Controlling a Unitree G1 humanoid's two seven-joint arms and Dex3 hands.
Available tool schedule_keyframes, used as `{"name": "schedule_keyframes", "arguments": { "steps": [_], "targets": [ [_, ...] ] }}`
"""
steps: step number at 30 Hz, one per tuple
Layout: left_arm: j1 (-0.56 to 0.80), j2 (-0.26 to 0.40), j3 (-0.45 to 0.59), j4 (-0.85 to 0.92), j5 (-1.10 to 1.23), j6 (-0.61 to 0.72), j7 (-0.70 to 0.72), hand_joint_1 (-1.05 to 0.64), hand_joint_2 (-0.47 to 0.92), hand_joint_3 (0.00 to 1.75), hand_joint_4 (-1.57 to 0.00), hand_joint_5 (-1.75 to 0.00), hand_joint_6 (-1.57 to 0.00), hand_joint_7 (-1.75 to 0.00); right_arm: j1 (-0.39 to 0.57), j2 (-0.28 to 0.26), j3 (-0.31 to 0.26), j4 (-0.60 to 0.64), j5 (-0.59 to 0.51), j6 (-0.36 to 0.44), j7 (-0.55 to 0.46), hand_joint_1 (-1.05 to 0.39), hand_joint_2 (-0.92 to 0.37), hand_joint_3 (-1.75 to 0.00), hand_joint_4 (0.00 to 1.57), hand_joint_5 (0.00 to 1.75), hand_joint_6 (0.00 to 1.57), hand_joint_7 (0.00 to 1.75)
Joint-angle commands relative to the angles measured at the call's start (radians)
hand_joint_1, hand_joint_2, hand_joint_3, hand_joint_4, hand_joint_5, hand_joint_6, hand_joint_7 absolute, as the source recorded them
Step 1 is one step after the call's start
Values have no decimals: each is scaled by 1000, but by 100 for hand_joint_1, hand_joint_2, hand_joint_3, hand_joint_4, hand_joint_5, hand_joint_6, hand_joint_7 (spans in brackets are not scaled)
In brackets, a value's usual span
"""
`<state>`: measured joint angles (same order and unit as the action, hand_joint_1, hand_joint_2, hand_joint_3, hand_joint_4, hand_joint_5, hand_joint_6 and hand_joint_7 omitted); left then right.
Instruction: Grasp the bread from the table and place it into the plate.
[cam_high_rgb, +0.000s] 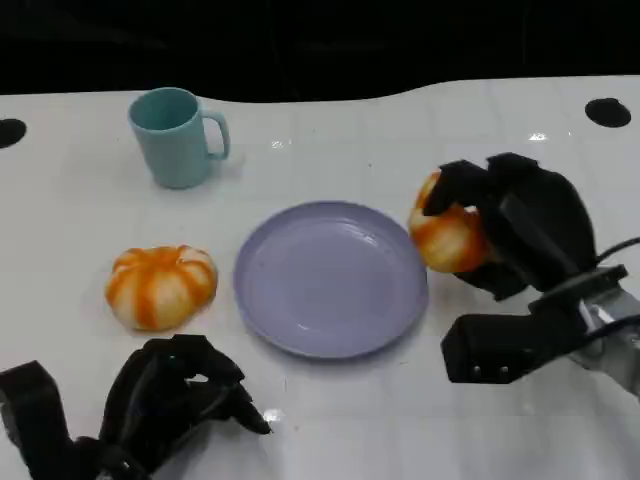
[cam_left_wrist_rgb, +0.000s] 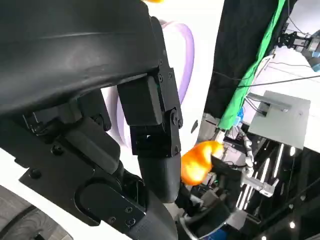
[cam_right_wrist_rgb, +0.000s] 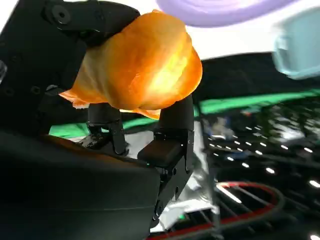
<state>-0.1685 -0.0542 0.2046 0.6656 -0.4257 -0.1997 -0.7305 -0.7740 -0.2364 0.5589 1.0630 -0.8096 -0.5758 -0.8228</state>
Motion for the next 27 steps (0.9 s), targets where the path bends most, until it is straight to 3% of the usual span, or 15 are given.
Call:
{"name": "schedule_keyframes", "arguments": {
  "steps": [1,7,8,9,11,12,13,16,17,18,19,22,24,25,27],
  "targets": [
    [10,15,5,-7,4,-8,5,-105,64,0,-157,-61,-157,-38,-20,14,4,-62,5,-22,59,-13,-23,-141,100,175,76,175],
    [11,12,2,-5,7,-15,6,-105,65,1,-157,-61,-157,-38,-39,68,18,-79,-3,-8,155,-17,-31,-134,98,175,73,175],
    [11,11,2,-4,8,-17,5,-105,65,1,-157,-61,-157,-38,-43,77,22,-72,-7,-6,161,-17,-34,-126,97,175,76,167],
    [10,11,2,-3,8,-18,5,-105,65,1,-157,-61,-157,-38,-46,84,25,-68,-9,-5,165,-17,-39,-110,97,175,84,135],
    [11,10,-1,-1,13,-26,6,-105,65,1,-157,-61,-157,-37,-53,103,30,-42,-5,-17,172,-17,-43,-101,97,175,91,116],
    [12,10,-1,-1,14,-27,6,-105,65,1,-157,-61,-157,-37,-58,116,34,-26,-4,-18,179,-16,-41,-106,97,175,85,139],
    [13,9,-2,-1,15,-29,7,-105,65,1,-157,-61,-157,-37,-63,126,37,-12,-2,-20,186,-16,-41,-108,97,175,83,150],
    [17,8,-3,-8,15,-31,9,-105,65,1,-157,-61,-157,-38,-78,148,53,29,-7,-18,195,-16,-36,-122,96,175,82,158],
    [19,8,-3,-12,13,-27,10,-105,65,1,-157,-61,-157,-38,-84,155,59,43,-11,-14,195,-16,-35,-121,96,175,83,152],
    [20,8,-3,-15,11,-24,11,-105,65,1,-157,-61,-157,-38,-88,160,63,54,-14,-11,195,-15,-37,-115,95,175,89,131],
    [21,8,-4,-16,12,-25,11,-105,65,0,-157,-61,-157,-38,-92,167,66,66,-14,-9,193,-15,-38,-111,94,175,92,121],
    [23,8,-7,-18,17,-30,13,-105,65,1,-157,-61,-157,-38,-102,184,66,101,-7,-5,201,-15,-42,-107,91,173,94,116],
    [23,7,-7,-21,14,-23,15,-105,66,1,-157,-61,-157,-38,-110,192,62,118,2,7,232,-17,-46,-97,93,147,96,98],
    [22,7,-6,-21,12,-20,15,-105,65,0,-157,-61,-157,-38,-114,194,62,124,4,12,245,-20,-54,-79,92,127,97,78],
    [22,8,-7,-21,14,-20,15,-105,65,0,-157,-61,-157,-38,-119,198,60,131,8,24,275,-24,-64,-55,85,109,94,51]
  ]
}}
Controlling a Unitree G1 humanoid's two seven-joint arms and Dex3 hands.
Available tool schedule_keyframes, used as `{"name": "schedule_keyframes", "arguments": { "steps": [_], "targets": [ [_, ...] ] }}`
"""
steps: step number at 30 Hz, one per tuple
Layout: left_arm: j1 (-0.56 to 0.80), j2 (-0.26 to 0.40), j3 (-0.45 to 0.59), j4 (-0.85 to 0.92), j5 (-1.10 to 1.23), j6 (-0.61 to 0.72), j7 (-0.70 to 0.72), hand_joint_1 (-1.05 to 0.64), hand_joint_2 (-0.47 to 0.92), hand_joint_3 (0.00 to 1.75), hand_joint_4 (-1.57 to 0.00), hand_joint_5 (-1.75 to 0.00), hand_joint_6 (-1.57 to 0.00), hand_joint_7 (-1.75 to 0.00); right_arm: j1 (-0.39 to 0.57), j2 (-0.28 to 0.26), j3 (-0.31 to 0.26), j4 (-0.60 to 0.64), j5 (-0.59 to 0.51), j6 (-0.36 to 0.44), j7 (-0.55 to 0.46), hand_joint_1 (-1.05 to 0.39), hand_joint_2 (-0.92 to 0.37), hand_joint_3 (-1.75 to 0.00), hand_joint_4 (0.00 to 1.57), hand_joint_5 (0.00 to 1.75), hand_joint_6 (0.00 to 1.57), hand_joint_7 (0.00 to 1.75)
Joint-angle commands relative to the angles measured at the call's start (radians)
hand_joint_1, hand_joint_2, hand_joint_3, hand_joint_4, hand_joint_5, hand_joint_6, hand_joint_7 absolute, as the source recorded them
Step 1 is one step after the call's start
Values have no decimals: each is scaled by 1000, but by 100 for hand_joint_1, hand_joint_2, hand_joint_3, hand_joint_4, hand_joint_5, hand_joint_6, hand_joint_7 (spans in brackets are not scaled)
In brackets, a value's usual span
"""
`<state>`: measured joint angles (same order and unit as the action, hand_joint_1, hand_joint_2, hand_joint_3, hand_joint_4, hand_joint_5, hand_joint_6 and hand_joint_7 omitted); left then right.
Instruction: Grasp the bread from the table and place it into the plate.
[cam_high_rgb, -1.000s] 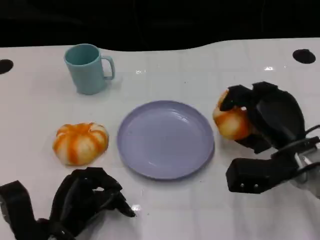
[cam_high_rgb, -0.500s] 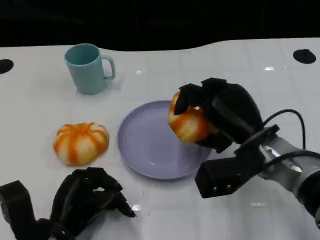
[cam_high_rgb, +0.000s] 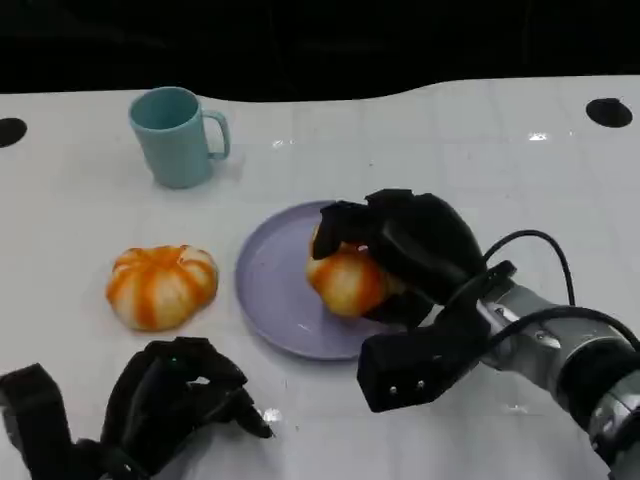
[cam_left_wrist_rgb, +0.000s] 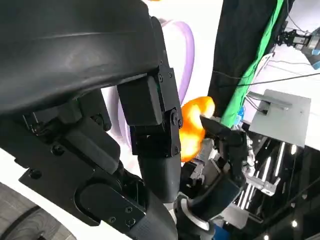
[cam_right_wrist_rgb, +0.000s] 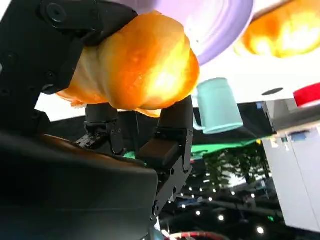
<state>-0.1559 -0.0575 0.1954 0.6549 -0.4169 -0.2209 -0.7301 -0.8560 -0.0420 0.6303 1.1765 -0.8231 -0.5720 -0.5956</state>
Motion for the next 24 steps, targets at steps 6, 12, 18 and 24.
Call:
{"name": "schedule_keyframes", "arguments": {
  "steps": [6,12,18,24],
  "targets": [
    [6,11,3,-4,3,-5,8,-105,66,0,-157,-62,-157,-38,-34,3,-20,6,48,55,137,-34,-86,-15,53,44,64,2],
    [7,11,1,-7,8,-3,15,-105,66,0,-157,-62,-157,-38,-32,-6,-27,-15,55,94,222,-51,-92,-9,27,27,40,0],
    [5,12,3,-2,6,-5,8,-105,66,0,-157,-61,-157,-38,-19,-22,-52,-59,82,112,323,-71,-92,-17,7,19,20,0],
    [4,10,3,-4,6,-1,13,-105,65,0,-157,-61,-157,-38,8,-51,-67,-133,103,122,389,-78,-92,-20,6,21,17,0]
  ]
}}
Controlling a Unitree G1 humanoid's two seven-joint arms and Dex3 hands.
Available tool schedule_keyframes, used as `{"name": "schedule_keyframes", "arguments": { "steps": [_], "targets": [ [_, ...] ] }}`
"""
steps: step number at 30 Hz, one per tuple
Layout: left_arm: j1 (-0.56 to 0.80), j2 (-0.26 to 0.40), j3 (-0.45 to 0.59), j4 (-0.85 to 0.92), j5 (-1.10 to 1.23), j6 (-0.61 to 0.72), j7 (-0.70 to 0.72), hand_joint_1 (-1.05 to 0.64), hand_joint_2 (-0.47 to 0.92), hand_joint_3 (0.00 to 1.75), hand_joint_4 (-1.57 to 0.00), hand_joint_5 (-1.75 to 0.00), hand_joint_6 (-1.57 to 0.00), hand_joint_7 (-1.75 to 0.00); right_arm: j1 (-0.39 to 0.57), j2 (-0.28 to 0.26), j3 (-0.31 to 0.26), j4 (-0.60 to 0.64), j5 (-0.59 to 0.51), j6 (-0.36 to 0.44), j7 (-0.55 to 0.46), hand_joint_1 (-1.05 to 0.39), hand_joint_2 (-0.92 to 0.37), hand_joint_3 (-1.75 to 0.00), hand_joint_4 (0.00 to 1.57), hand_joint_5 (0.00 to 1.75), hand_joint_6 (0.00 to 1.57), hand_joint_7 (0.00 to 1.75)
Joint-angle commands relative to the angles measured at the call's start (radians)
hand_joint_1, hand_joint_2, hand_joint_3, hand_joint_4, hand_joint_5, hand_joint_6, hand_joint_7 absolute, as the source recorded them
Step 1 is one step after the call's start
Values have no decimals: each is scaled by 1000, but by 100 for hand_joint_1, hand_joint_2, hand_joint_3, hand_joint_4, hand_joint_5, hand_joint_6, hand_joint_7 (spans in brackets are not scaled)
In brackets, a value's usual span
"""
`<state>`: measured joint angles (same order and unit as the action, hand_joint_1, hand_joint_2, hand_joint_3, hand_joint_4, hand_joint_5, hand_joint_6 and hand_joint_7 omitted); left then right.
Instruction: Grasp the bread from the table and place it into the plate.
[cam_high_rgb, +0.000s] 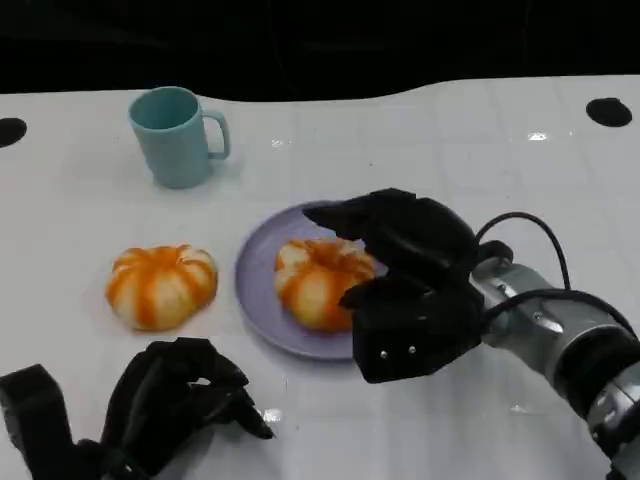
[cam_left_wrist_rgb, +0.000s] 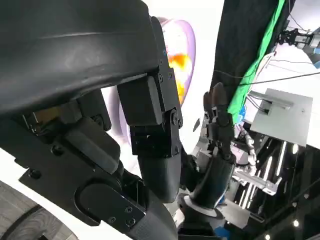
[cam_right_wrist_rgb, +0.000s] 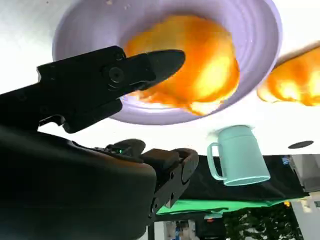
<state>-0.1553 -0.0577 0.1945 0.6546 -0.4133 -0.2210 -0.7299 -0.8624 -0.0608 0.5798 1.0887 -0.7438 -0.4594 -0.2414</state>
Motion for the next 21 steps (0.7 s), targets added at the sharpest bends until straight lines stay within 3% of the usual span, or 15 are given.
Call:
{"name": "schedule_keyframes", "arguments": {
  "steps": [1,12,18,21],
  "targets": [
    [3,10,3,-3,3,-2,12,-105,65,0,-157,-62,-157,-38,20,-37,-20,-57,26,11,43,-79,-92,-20,6,22,17,0],
    [-2,3,5,2,7,-4,16,-105,66,0,-157,-62,-157,-38,122,-131,-62,-245,74,-28,110,-72,-92,-15,8,29,20,2],
    [-1,1,7,-2,6,3,18,-105,65,0,-157,-62,-157,-38,224,-197,-99,-385,85,-79,79,-41,-85,-2,18,40,32,6],
    [-5,1,7,0,5,5,18,-105,65,0,-157,-62,-157,-37,273,-218,-123,-437,76,-112,21,-28,-82,0,36,50,49,13]
  ]
}}
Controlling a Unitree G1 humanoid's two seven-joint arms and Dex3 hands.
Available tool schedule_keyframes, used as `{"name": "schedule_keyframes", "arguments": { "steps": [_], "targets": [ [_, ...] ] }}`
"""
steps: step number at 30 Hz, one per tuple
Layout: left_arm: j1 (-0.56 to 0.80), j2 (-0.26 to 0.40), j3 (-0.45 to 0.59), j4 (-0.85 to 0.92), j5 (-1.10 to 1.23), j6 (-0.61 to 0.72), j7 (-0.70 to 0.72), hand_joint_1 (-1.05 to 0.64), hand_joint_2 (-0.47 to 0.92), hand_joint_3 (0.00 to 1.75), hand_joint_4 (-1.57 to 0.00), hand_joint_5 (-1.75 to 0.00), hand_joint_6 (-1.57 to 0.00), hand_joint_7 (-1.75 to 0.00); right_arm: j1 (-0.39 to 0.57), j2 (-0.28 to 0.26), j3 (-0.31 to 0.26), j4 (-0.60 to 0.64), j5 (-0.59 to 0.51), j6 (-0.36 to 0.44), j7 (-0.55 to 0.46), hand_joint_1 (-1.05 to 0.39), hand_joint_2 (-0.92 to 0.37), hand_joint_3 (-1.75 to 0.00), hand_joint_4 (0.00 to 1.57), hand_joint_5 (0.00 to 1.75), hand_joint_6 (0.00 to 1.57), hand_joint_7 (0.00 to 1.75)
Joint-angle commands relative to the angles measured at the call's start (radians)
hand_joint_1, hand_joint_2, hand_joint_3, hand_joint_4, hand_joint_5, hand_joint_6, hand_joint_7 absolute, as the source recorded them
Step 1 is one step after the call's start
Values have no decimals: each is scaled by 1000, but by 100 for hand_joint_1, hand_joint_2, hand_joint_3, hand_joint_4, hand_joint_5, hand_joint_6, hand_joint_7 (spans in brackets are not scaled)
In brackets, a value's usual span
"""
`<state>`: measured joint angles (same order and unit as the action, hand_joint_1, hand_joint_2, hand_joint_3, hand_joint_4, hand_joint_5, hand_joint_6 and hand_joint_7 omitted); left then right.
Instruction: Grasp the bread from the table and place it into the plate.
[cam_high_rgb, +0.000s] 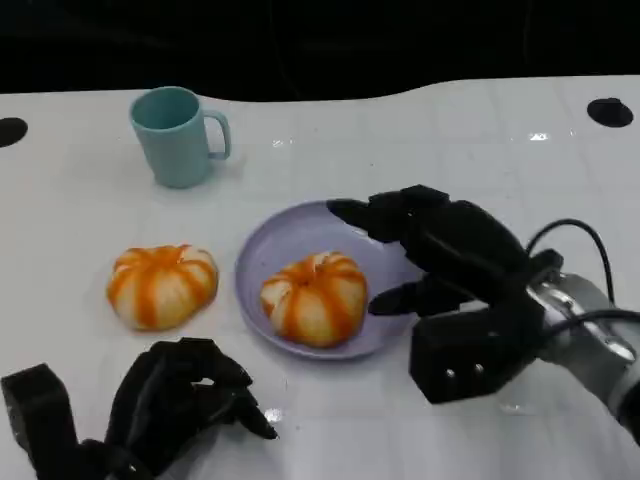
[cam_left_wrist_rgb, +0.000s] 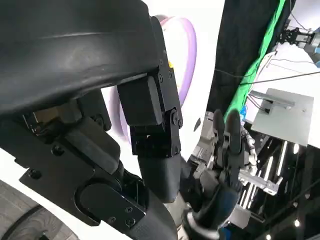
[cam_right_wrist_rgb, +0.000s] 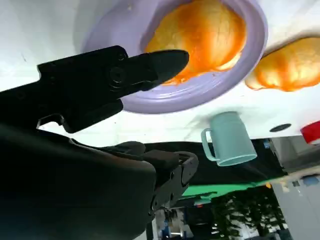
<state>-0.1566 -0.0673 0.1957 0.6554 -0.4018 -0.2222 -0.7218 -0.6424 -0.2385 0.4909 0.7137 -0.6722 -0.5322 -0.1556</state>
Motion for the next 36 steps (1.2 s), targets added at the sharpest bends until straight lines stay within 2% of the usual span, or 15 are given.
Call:
{"name": "schedule_keyframes", "arguments": {
  "steps": [1,4,7,8,9,11,13,15,18,20,25,30,34,36],
  "targets": [
    [-4,11,7,0,-6,6,10,-105,65,0,-157,-62,-157,-37,67,-45,-41,-75,3,-49,-83,-25,-81,0,42,54,55,15],
    [-8,12,7,5,-4,2,9,-105,65,0,-157,-61,-157,-37,112,-65,-61,-121,4,-74,-117,-17,-81,-1,56,78,72,22],
    [-10,12,7,6,-6,6,9,-105,65,0,-157,-61,-157,-38,160,-87,-85,-178,24,-92,-105,-13,-81,-5,61,108,81,35],
    [-10,12,7,7,-3,1,10,-105,66,0,-157,-61,-157,-38,182,-97,-95,-204,32,-97,-97,-12,-79,-12,62,121,80,48],
    [-9,12,6,7,-1,-3,10,-105,66,0,-157,-61,-157,-38,198,-105,-103,-224,37,-101,-92,-11,-74,-27,65,129,77,63],
    [-8,10,7,6,-4,0,7,-105,66,0,-157,-61,-157,-37,235,-117,-123,-250,57,-127,-93,-9,-55,-66,70,142,76,85],
    [-7,9,8,5,-8,5,4,-105,66,0,-157,-61,-157,-37,260,-124,-139,-260,74,-158,-97,-7,-48,-80,73,147,76,97],
    [-6,8,9,3,-12,9,2,-105,66,0,-157,-60,-157,-36,295,-136,-157,-283,90,-176,-88,-7,-48,-85,72,156,72,112],
    [-5,8,8,-1,-11,14,5,-105,65,0,-157,-60,-157,-36,349,-152,-177,-336,106,-170,-59,-8,-53,-90,71,164,66,126],
    [-6,8,8,-1,-11,14,3,-105,65,0,-157,-60,-157,-36,391,-164,-195,-379,126,-165,-28,-8,-55,-93,72,167,64,129],
    [-8,9,4,3,-1,0,4,-105,66,1,-157,-60,-157,-36,480,-178,-235,-469,144,-143,13,-6,-50,-104,77,171,67,132],
    [-11,9,4,6,-1,3,7,-105,67,1,-157,-61,-157,-37,566,-187,-264,-536,157,-138,48,-9,-39,-124,80,174,71,135],
    [-13,10,6,8,-4,4,3,-105,67,1,-157,-61,-157,-37,621,-188,-281,-574,152,-127,58,-11,-38,-126,82,175,68,137],
    [-14,12,7,9,-6,7,1,-105,67,1,-157,-61,-157,-37,646,-190,-287,-590,149,-125,62,-11,-41,-121,81,175,66,140]
  ]
}}
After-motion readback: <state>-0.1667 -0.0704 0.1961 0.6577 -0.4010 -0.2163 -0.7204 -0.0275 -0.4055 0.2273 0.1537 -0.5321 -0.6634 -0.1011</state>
